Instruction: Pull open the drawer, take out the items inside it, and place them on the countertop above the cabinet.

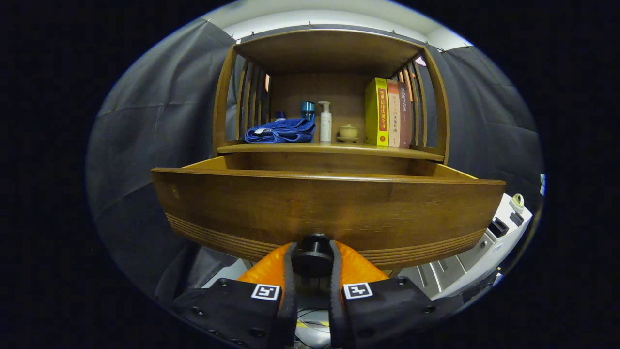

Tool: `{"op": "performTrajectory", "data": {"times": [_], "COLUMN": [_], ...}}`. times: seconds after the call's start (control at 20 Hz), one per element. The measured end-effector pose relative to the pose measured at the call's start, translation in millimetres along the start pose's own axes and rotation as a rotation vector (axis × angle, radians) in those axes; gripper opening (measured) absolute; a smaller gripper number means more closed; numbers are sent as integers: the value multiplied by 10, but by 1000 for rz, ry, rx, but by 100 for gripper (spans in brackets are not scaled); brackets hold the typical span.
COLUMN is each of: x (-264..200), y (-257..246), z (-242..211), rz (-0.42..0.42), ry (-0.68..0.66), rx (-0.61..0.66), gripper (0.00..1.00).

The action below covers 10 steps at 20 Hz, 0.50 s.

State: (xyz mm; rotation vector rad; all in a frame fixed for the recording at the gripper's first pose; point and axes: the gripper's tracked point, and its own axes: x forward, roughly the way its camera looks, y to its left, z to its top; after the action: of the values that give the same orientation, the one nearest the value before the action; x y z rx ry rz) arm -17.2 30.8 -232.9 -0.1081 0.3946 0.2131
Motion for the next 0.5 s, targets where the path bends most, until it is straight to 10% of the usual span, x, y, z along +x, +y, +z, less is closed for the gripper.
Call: {"op": "performTrajectory", "data": {"times": [0.5], "x": [18], "y": [-5], "z": [-66], "rz": [-13], "ry": [-34], "rx": [-17], "gripper": [36]}}
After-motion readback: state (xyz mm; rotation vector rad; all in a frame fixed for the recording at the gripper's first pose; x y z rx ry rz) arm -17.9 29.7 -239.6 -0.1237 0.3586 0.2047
